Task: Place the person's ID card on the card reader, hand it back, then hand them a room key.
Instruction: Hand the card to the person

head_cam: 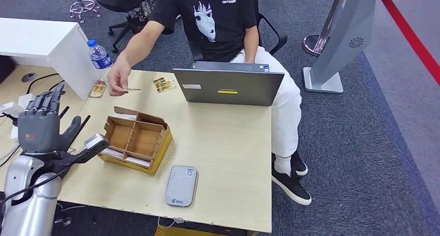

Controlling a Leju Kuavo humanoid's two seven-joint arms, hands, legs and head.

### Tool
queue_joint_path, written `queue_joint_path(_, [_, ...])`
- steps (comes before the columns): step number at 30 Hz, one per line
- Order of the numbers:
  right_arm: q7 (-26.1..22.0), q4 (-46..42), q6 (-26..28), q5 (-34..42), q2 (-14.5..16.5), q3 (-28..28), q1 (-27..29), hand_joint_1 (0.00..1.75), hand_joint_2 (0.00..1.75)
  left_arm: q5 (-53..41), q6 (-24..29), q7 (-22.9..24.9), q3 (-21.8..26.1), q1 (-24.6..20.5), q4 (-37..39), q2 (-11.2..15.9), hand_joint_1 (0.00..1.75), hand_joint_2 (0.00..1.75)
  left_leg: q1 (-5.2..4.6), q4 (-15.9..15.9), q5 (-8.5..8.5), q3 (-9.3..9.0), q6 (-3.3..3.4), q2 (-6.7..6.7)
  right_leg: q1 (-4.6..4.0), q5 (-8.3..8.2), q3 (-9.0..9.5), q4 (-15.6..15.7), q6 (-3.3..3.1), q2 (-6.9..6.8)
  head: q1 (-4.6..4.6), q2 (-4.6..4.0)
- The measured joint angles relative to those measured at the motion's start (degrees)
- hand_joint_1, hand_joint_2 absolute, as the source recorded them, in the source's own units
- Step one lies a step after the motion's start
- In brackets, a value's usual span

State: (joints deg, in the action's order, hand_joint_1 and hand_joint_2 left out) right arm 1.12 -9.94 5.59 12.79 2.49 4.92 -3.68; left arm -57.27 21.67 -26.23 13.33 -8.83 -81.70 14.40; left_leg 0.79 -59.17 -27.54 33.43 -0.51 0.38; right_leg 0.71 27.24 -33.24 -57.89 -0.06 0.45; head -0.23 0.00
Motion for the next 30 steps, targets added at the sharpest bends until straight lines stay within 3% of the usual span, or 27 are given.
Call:
queue_joint_path(4, [0.0, 0.0, 0.6, -0.4, 1.4, -0.7, -0.1, 0.00, 1.75, 2.1, -0.2, -4.1, 7.3, 3.0, -1.4, -0.7, 0.00, 1.75, 0.03, 0.0, 0.01, 0.10, -0.01, -0.21, -0.03, 0.06, -0.02, 0.0, -0.02, -0.26, 0.00, 0.00])
queue_joint_path(9, [0.2, 0.0, 0.8, -0.3, 2.2, -1.3, -0.3, 0.00, 1.75, 11.8, -2.3, -9.1, 16.1, 2.5, -3.4, -4.1, 0.00, 1.75, 0.02, 0.0, 0.04, 0.11, 0.00, -0.22, -0.04, 0.02, 0.00, 0.0, -0.03, -0.27, 0.01, 0.00])
queue_joint_path(17, [0.2, 0.1, 0.9, 0.0, 2.7, -1.4, -0.3, 0.00, 1.75, 36.3, -14.6, -13.5, 32.5, -2.0, -5.7, -9.9, 0.00, 1.75, 0.02, 0.0, 0.04, 0.09, 0.00, -0.21, -0.02, -0.01, 0.02, 0.0, -0.04, -0.26, 0.01, 0.00])
queue_joint_path(25, [0.1, 0.1, 1.1, 0.8, 2.7, -1.3, -0.2, 0.00, 1.75, 51.7, -24.0, -13.7, 49.0, -3.8, -1.5, -10.7, 0.00, 1.75, 0.04, 0.0, 0.02, 0.09, -0.03, -0.18, -0.03, 0.03, -0.01, 0.0, -0.06, -0.23, 0.00, 0.00])
queue_joint_path(30, [0.1, 0.1, 1.1, 1.2, 2.4, -1.1, -0.2, 0.00, 1.75, 55.4, -24.8, -13.7, 56.4, -3.9, 3.1, -10.8, 0.00, 1.75, 0.03, 0.0, 0.02, 0.11, -0.02, -0.23, -0.03, 0.05, 0.01, 0.0, -0.04, -0.29, 0.01, 0.00])
